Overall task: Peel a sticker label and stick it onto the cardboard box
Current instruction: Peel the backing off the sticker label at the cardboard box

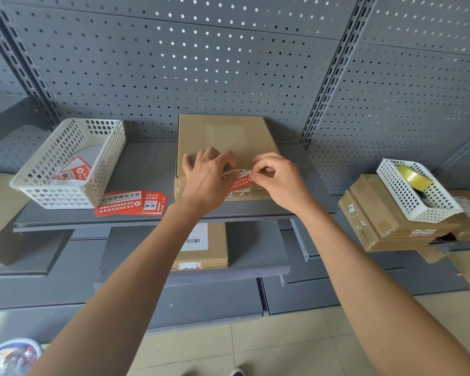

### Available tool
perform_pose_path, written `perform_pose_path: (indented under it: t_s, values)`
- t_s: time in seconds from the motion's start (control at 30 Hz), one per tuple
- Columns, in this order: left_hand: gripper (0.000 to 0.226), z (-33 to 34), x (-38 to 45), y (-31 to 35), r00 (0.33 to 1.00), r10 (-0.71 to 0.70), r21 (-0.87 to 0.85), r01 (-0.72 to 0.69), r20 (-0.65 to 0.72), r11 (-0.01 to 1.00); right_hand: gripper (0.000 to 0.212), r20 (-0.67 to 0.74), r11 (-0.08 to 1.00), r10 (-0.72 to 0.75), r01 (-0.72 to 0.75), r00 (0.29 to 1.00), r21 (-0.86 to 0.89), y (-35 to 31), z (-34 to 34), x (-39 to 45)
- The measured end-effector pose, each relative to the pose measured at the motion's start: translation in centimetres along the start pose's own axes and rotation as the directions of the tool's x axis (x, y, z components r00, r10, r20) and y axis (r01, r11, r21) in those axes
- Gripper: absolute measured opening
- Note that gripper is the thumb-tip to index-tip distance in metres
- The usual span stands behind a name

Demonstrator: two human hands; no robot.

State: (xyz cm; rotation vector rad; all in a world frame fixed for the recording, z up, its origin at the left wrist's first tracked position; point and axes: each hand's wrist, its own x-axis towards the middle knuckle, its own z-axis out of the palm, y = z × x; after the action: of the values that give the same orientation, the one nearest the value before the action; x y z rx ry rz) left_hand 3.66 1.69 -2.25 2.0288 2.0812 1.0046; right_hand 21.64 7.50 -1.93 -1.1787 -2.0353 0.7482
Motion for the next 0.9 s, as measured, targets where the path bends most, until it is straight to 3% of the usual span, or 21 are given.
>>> perform_pose_path:
  t_s: [0.27, 0.4, 0.6, 0.77, 0.9]
  values:
    - [0.005, 0.0, -0.1, 0.1, 1.000, -0.001, 0.016, 0.001, 0.011, 1.000, 0.008, -0.018, 1.000, 0.026, -0.025, 1.000, 0.013, -0.1, 0.1, -0.1]
    - [0.006, 0.3, -0.1, 0.1, 1.000, 0.012, 0.036, -0.011, -0.021, 0.999, 0.028, -0.012, 0.997, 0.048, -0.048, 0.999, 0.063, -0.7, 0.6, 0.1]
    - [0.004, 0.3, -0.3, -0.2, 0.999, 0.034, 0.029, -0.033, -0.032, 0.999, 0.003, -0.014, 0.997, 0.005, -0.004, 1.000, 0.075, -0.7, 1.2, 0.1]
    - [0.015, 0.1, -0.3, -0.8, 0.998, 0.032, -0.043, -0.034, -0.061, 0.998, 0.004, -0.008, 0.993, 0.013, -0.012, 1.000, 0.114, -0.8, 0.9, 0.0]
    - [0.010, 0.1, -0.5, -1.1, 0.997, 0.050, -0.017, -0.051, -0.058, 0.999, 0.004, -0.010, 0.994, 0.015, -0.014, 1.000, 0.106, -0.8, 0.8, 0.0]
